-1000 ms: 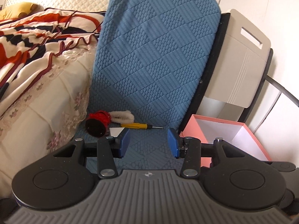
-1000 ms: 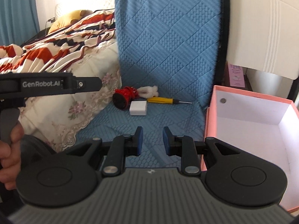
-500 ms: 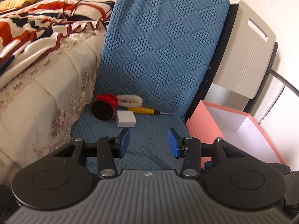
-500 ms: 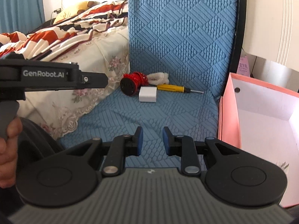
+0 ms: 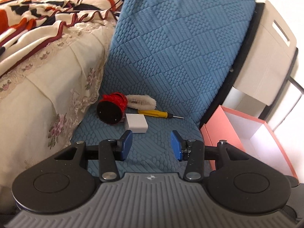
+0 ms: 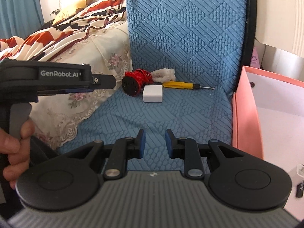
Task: Organize rigid objects
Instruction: 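Move both open tools back to the remaining objects on the seat, then grasp the white cube charger with the right tool while the left tool reaches the red toy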
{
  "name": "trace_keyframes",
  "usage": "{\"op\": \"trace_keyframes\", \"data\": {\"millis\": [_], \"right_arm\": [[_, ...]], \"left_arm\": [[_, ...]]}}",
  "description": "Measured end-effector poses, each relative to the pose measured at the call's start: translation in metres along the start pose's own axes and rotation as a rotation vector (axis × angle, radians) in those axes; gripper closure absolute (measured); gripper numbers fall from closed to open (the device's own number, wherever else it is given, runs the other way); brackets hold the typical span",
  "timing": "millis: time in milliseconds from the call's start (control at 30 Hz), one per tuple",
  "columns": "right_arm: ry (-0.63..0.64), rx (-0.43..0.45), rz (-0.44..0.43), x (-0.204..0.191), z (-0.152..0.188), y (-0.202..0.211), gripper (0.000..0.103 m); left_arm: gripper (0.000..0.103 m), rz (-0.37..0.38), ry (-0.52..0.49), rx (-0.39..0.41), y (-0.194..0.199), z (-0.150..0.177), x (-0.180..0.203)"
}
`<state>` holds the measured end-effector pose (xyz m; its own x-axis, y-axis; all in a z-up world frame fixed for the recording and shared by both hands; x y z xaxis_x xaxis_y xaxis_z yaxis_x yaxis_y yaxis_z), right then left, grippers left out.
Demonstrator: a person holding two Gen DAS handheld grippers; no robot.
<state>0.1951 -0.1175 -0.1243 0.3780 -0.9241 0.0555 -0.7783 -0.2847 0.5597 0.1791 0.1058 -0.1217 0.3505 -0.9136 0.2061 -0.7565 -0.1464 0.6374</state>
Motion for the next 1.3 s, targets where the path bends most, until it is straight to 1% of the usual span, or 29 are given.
{"op": "trace_keyframes", "data": {"millis": [167, 267, 467, 533, 600, 700, 833, 900, 933, 1000, 1067, 1100, 1167, 1200, 1300], "right_arm": [[-0.006, -0.009, -0.024, 0.008, -0.011, -0.017, 0.076], [-0.007, -0.02, -0.037, 0.013, -0.015, -0.028, 0.076], [0.002, -0.041, -0.063, 0.021, -0.027, -0.051, 0.076], [0.014, -0.049, -0.065, 0.024, -0.03, -0.059, 0.076], [0.031, -0.059, -0.068, 0.025, -0.033, -0.067, 0.076], [0.048, -0.073, -0.079, 0.027, -0.038, -0.079, 0.076], [0.057, -0.082, -0.091, 0.031, -0.044, -0.096, 0.076], [0.062, -0.087, -0.089, 0.033, -0.047, -0.105, 0.076], [0.065, -0.09, -0.09, 0.034, -0.048, -0.109, 0.073], [0.069, -0.094, -0.088, 0.036, -0.051, -0.117, 0.068], [0.073, -0.103, -0.098, 0.038, -0.054, -0.125, 0.068], [0.078, -0.107, -0.103, 0.039, -0.056, -0.129, 0.067], [0.088, -0.108, -0.096, 0.041, -0.059, -0.138, 0.058], [0.093, -0.105, -0.092, 0.043, -0.06, -0.143, 0.052], [0.078, -0.119, -0.093, 0.049, -0.064, -0.159, 0.051]], "left_arm": [[0.052, 0.017, 0.072, -0.03, -0.016, -0.007, -0.009], [0.052, 0.026, 0.096, -0.046, -0.025, -0.013, -0.012], [0.051, -0.007, 0.093, -0.061, -0.048, -0.025, -0.017], [0.048, -0.024, 0.107, -0.074, -0.058, -0.03, -0.02], [0.048, -0.025, 0.123, -0.092, -0.069, -0.034, -0.023], [0.047, -0.048, 0.124, -0.103, -0.084, -0.042, -0.026], [0.04, -0.069, 0.11, -0.116, -0.103, -0.054, -0.03], [0.037, -0.096, 0.101, -0.135, -0.113, -0.061, -0.037], [0.035, -0.106, 0.11, -0.143, -0.119, -0.065, -0.043], [0.035, -0.112, 0.14, -0.165, -0.129, -0.068, -0.052], [0.035, -0.099, 0.155, -0.19, -0.139, -0.07, -0.055], [0.035, -0.092, 0.146, -0.2, -0.144, -0.07, -0.053], [0.035, -0.089, 0.113, -0.205, -0.151, -0.072, -0.048], [0.035, -0.086, 0.095, -0.203, -0.153, -0.073, -0.045], [0.035, -0.091, 0.042, -0.204, -0.164, -0.077, -0.04]]}}
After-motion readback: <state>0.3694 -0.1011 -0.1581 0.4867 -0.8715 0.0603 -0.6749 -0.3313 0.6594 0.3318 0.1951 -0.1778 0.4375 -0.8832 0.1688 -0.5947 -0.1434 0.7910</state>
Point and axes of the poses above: each gripper's, at about its wrist camera, not at the fingertips, and y roughly against the way its jaws point, x to its right, z to its underside, the point moved 4 cm from there along -y, roughly the way its jaws point, and after that the axes turned 12 degrees about -z, right-handed, at the moved point
